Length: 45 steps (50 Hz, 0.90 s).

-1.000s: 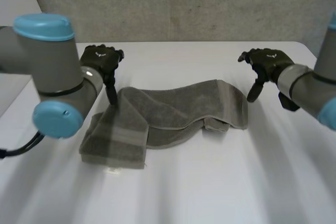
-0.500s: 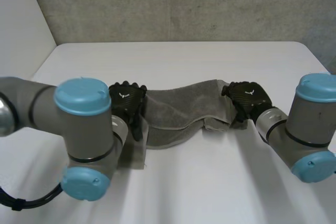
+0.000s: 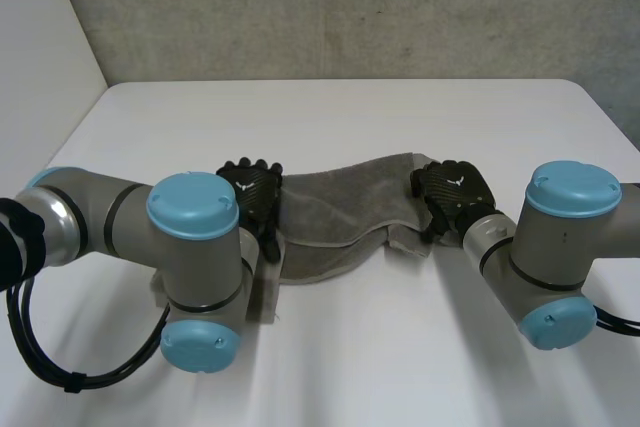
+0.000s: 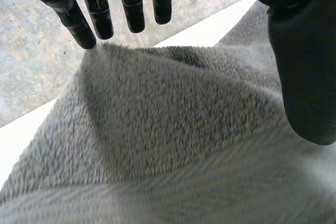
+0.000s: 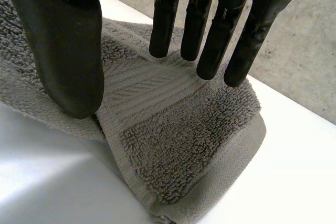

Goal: Fold the towel.

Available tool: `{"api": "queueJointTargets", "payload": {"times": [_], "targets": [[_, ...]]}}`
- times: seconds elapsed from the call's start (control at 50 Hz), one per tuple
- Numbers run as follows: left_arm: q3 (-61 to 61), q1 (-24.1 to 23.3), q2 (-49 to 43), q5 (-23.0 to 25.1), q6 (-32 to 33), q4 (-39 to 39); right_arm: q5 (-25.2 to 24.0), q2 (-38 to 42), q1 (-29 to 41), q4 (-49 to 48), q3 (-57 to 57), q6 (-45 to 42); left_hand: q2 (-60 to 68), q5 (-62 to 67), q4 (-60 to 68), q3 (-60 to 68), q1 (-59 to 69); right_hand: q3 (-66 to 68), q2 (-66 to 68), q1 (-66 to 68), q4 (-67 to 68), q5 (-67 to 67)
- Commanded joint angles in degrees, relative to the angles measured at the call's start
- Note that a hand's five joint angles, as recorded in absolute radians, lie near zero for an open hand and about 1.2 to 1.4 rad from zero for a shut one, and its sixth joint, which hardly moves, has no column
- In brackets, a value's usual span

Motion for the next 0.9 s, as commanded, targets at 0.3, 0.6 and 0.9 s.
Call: {"api": "queueJointTargets", "payload": {"times": [0.3,0.6,0.9], "targets": [[3.49,-1.94,-2.13,0.01,-0.08,0.01,0.29,2.25,0.49,-0.06,-1.30,0.14,-2.49,-11.18,-2.45,-1.73,-2.62,17.12,17.33,17.23,17.21,17.04],[9.12,-3.00,-8.30,-5.34,0.89,0.01,3.63,-6.26,-0.92,-0.76,1.34,0.14,-2.16,-10.85,-2.11,-1.39,-2.29,43.98,44.19,44.08,44.07,43.89],[6.22,-0.10,-2.50,-10.63,5.73,0.19,3.63,-13.47,-9.70,1.08,2.31,0.14,-2.32,-11.01,-2.28,-1.56,-2.46,43.98,44.19,44.08,44.07,43.89]]}}
